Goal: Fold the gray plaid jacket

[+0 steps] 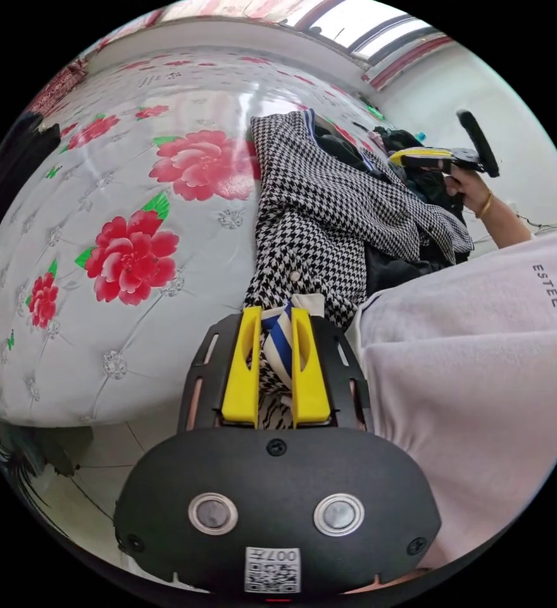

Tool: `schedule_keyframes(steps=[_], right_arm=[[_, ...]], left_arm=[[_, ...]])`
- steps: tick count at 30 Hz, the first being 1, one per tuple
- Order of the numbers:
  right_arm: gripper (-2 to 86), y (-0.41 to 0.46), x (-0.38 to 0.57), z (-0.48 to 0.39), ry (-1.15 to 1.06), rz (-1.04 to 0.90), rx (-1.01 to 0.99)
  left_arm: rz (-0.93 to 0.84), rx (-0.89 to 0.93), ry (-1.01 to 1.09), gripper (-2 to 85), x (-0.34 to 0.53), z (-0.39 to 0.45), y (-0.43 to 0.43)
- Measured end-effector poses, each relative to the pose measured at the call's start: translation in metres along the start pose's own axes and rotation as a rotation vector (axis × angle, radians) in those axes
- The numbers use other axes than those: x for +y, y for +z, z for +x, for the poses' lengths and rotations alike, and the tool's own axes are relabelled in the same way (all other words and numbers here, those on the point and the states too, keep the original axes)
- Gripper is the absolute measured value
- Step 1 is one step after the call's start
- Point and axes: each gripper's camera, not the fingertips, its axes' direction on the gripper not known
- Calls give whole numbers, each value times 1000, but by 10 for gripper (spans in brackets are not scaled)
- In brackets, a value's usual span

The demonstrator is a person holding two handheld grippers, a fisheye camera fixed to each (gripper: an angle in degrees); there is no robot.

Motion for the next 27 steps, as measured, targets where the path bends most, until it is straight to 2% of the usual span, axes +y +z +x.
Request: schedule_keyframes(steps=[3,5,6,10,11,13,15,17,18,21,24,27], right_arm=[[85,45,14,29,95,-132,-60],[85,99,35,55,183,-293,-233],[77,109,38,65,228,-324,-255],[22,74,13,80,152,-277,-262],[14,53,-1,81,103,-244,-256],[7,11,-27,85,48,-157,-245],[3,-46,-56,92,-5,41,-419],[1,-115,-106,99,-49,282,-677],[1,-143,-137,87,-97,344,-739],[-1,-183,-203,24,-250,369,-754],[-2,-232,-271,-98,-459,409,-686],[-1,-245,-303,-170,-504,384,-833]], left_arm=[[-16,-17,48,73,-2,2,6],[-39,-19,76,71,-7,2,13],[-54,-21,79,67,-12,-1,15],[-50,35,-17,2,-17,-30,7],[-26,49,-37,0,-16,-36,3],[149,82,-153,-7,1,-63,-31],[284,139,-274,-8,22,-91,-58],[382,189,-362,-9,45,-115,-78],[398,195,-390,-8,57,-125,-85],[428,95,-360,-5,79,-117,-97],[439,43,-353,16,91,-97,-96],[464,-24,-387,37,100,-79,-90]])
